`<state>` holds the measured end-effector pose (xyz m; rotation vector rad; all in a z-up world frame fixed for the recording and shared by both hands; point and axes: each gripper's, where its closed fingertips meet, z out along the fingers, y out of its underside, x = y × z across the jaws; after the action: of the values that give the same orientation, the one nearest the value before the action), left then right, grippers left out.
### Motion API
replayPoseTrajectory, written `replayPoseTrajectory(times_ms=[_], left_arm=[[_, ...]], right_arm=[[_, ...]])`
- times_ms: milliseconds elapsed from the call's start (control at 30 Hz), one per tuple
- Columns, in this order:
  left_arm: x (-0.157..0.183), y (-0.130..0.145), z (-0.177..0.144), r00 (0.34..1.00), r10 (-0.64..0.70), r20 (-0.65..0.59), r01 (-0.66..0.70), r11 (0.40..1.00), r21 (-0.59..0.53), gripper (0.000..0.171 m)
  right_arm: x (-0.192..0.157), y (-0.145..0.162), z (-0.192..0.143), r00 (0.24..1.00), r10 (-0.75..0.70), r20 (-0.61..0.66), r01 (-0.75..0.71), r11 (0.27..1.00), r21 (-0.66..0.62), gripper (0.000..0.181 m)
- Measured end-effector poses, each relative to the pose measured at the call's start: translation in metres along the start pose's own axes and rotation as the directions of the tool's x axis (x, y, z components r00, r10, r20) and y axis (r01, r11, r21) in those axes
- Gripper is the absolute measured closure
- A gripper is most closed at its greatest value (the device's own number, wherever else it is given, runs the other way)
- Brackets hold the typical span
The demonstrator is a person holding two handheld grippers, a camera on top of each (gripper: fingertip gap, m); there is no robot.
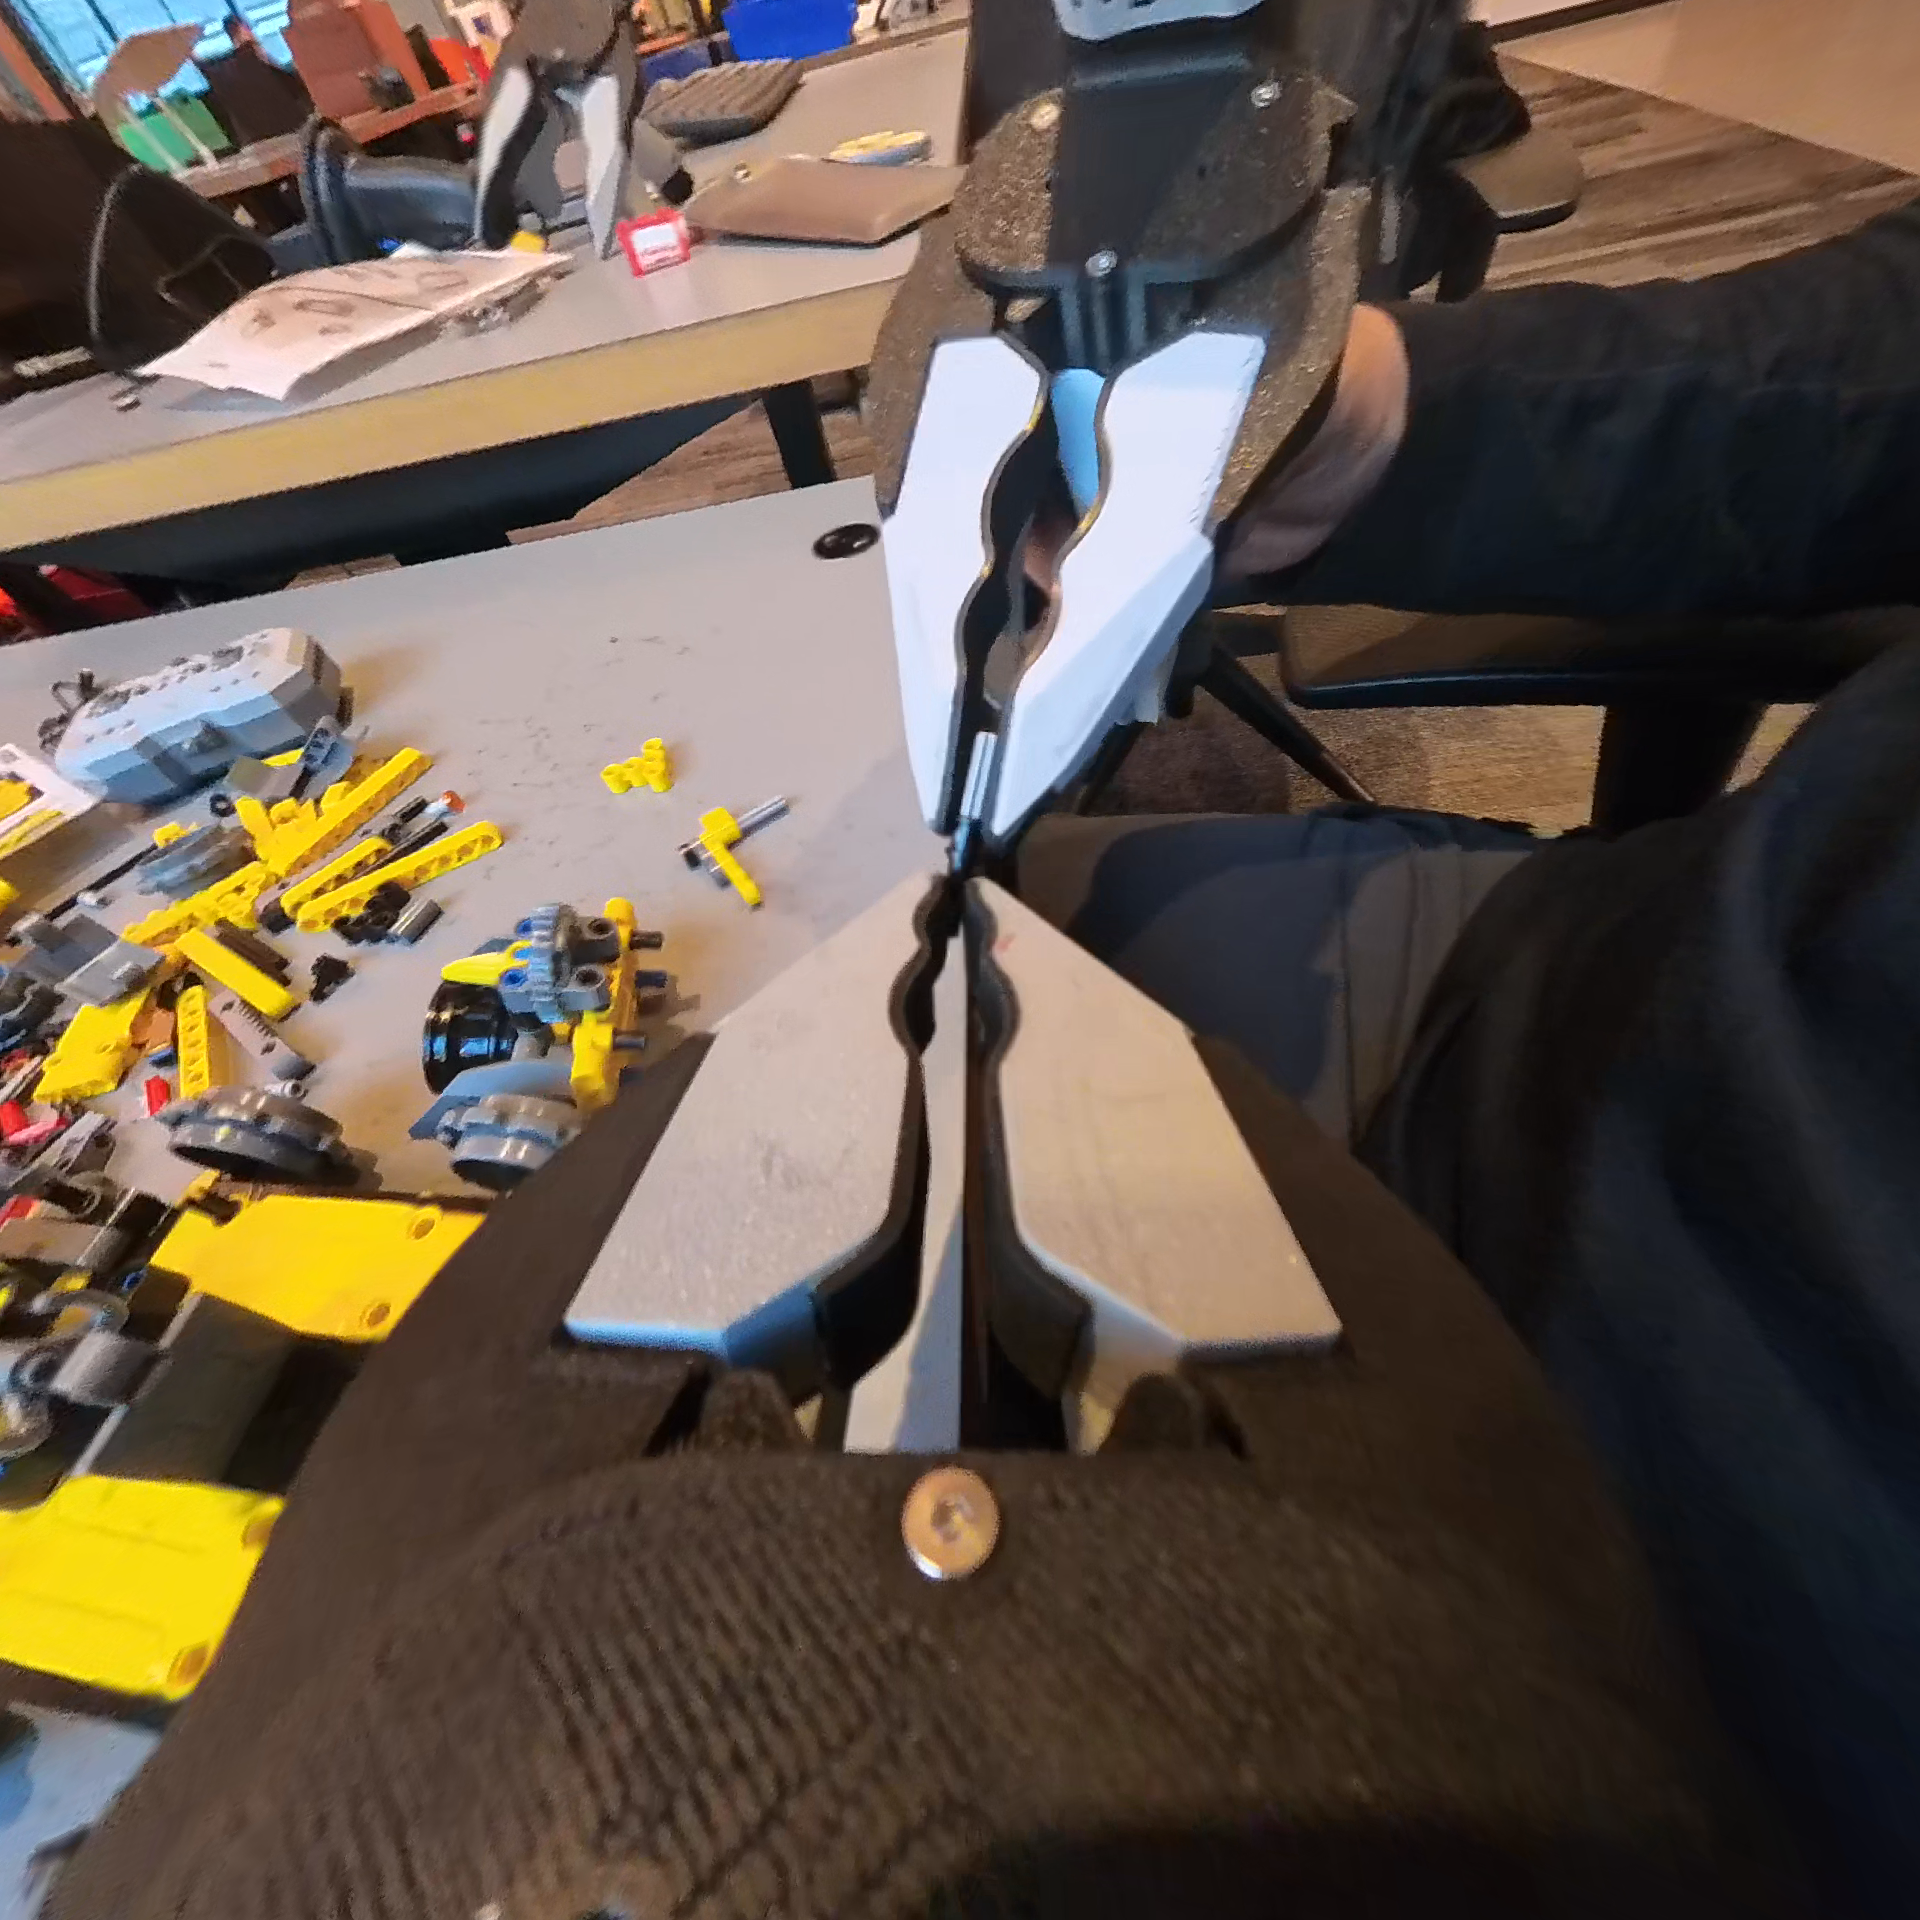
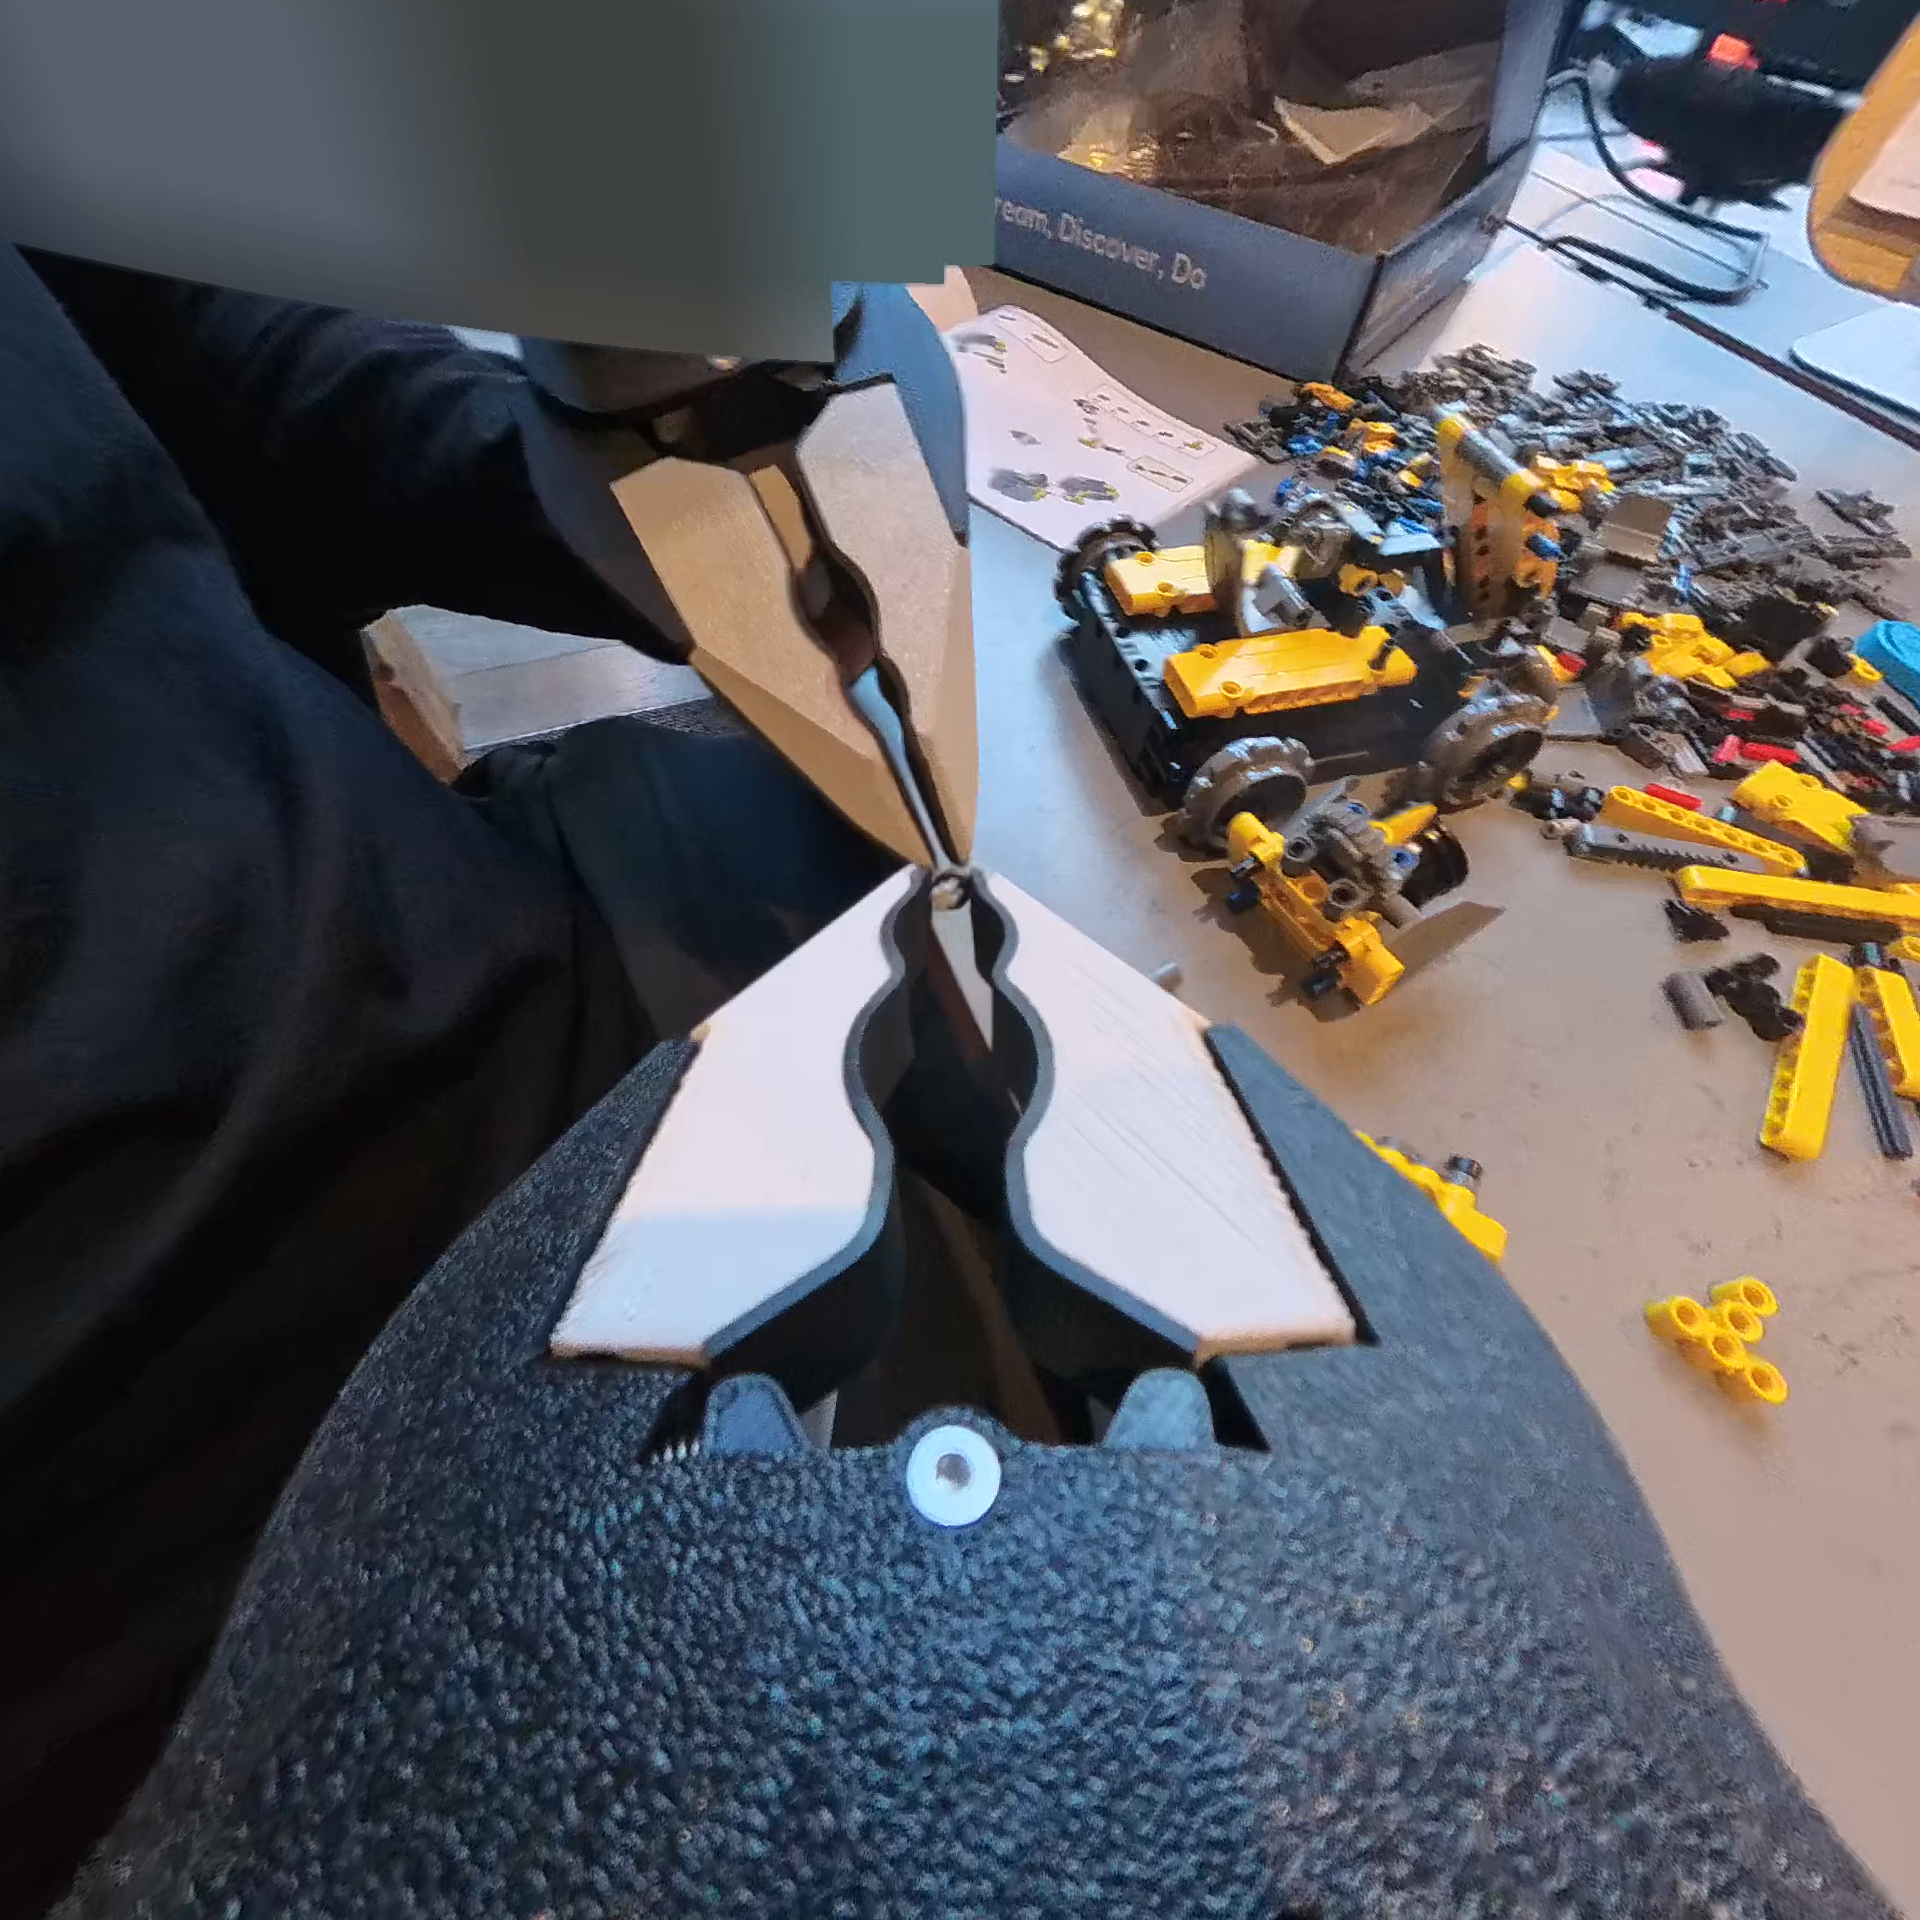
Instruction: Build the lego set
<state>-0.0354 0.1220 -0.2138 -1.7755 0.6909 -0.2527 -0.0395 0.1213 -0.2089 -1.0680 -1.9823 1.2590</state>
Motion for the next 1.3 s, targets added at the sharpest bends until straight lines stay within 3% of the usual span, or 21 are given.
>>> replayPoseTrajectory(times_ms=[200,400,1067,1300], left_arm=[[-0.021,0.021,0.005,0.992,-0.083,0.093,0.096,0.985,-0.142,0.146],[-0.027,0.045,0.022,0.985,-0.127,0.119,0.158,0.938,-0.307,0.141],[-0.029,0.039,0.021,0.978,-0.188,0.093,0.206,0.943,-0.262,0.142],[-0.031,0.040,0.021,0.973,-0.206,0.102,0.227,0.937,-0.265,0.146]], right_arm=[[0.039,0.018,-0.004,0.979,0.175,-0.102,-0.180,0.983,-0.039,0.175],[0.050,0.027,0.004,0.963,0.258,-0.081,-0.266,0.958,-0.110,0.175],[0.054,0.040,0.010,0.939,0.331,-0.092,-0.342,0.927,-0.157,0.175],[0.059,0.048,0.014,0.952,0.280,-0.123,-0.298,0.940,-0.167,0.175]])
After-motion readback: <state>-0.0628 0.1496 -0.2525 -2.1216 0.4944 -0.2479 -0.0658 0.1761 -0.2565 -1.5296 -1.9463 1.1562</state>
